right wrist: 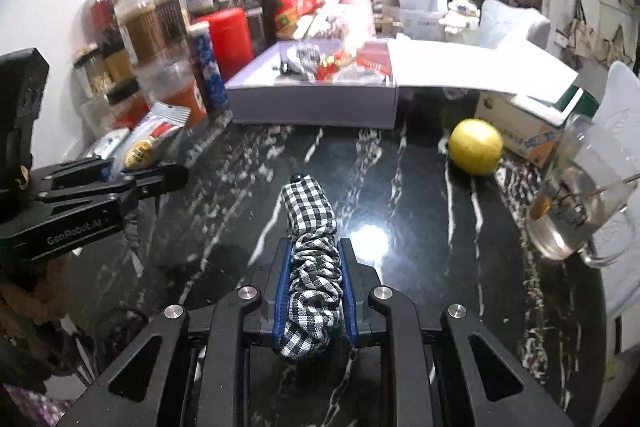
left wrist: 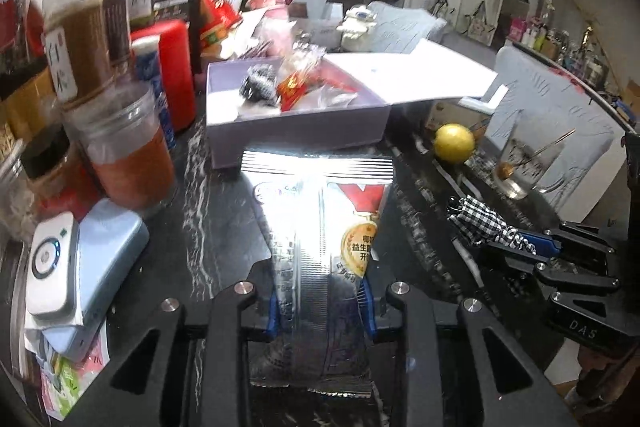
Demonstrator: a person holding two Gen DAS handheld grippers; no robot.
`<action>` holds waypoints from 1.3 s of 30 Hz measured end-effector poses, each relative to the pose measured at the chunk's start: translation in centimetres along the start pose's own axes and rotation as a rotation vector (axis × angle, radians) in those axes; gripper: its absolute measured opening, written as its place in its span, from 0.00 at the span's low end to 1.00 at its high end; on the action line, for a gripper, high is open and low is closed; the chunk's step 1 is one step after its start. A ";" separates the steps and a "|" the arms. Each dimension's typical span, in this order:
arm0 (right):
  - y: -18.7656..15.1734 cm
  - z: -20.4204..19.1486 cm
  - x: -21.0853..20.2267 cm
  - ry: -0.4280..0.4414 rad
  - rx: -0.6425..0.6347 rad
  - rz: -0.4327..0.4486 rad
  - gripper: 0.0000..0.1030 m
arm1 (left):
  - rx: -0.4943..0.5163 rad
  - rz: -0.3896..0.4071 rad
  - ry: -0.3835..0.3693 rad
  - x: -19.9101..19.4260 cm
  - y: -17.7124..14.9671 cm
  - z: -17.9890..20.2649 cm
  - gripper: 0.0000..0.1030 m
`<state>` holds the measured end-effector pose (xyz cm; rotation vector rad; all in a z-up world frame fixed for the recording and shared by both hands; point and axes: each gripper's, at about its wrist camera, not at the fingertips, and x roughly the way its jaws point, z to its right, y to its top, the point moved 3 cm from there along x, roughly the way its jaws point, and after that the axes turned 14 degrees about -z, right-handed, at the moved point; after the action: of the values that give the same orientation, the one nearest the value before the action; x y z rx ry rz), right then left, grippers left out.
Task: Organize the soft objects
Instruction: 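Carry the silver packet and gingham scrunchie with both grippers over the white box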
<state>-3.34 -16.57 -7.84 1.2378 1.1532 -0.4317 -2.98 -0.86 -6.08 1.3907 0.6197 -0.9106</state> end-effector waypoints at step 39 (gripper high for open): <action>19.2 3.5 -7.5 -0.040 -0.072 0.339 0.21 | 0.045 0.357 0.046 -5.0 19.4 -0.4 0.29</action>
<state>10.37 -15.48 7.92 1.3248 0.8947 -0.1583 10.51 -0.65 8.74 1.5063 0.3695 -0.6116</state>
